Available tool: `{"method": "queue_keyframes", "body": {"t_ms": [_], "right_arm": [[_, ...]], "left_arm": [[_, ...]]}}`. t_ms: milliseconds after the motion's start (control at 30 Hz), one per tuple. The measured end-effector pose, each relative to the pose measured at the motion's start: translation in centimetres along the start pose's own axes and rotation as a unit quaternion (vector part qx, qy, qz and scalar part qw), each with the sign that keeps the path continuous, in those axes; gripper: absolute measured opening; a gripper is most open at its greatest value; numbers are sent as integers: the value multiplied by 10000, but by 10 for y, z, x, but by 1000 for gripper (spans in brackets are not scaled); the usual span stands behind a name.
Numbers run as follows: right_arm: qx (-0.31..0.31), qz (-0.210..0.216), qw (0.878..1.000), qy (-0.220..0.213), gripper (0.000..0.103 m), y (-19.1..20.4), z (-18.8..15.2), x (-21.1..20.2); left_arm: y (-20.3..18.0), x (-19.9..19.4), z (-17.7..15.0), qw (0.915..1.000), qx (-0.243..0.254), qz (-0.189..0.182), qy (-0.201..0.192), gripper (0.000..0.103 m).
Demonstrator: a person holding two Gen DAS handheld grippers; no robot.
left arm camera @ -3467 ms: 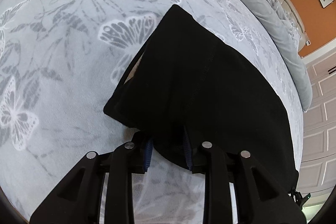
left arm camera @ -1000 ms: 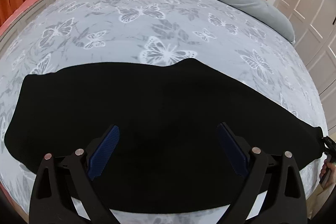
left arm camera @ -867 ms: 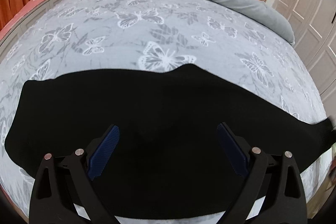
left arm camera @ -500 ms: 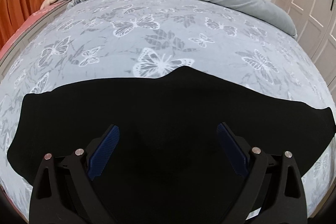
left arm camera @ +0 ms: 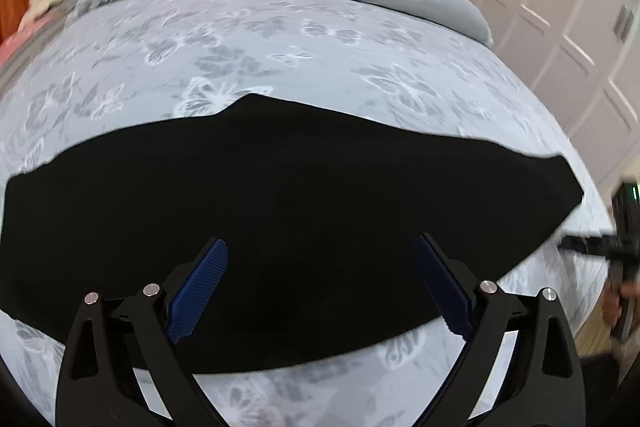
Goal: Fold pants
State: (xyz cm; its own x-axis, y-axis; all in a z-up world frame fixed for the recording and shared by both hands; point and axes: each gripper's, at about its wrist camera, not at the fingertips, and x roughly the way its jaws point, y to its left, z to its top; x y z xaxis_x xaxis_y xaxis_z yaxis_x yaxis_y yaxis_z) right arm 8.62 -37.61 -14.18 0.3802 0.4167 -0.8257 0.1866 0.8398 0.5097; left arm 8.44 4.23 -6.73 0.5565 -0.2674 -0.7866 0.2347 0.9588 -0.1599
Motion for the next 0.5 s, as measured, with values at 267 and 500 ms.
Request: {"method": "queue_keyframes", "body": {"t_ms": [267,500], "right_arm": [[1,479,9856,-1624,6,28,17,-77],[250,150,9994,184,57,4,-8,12]], "left_arm": [[8,-13,1,9998,-110,-111,-109,92],[-6,-15,-8,9993,182,-320,-9,92]]}}
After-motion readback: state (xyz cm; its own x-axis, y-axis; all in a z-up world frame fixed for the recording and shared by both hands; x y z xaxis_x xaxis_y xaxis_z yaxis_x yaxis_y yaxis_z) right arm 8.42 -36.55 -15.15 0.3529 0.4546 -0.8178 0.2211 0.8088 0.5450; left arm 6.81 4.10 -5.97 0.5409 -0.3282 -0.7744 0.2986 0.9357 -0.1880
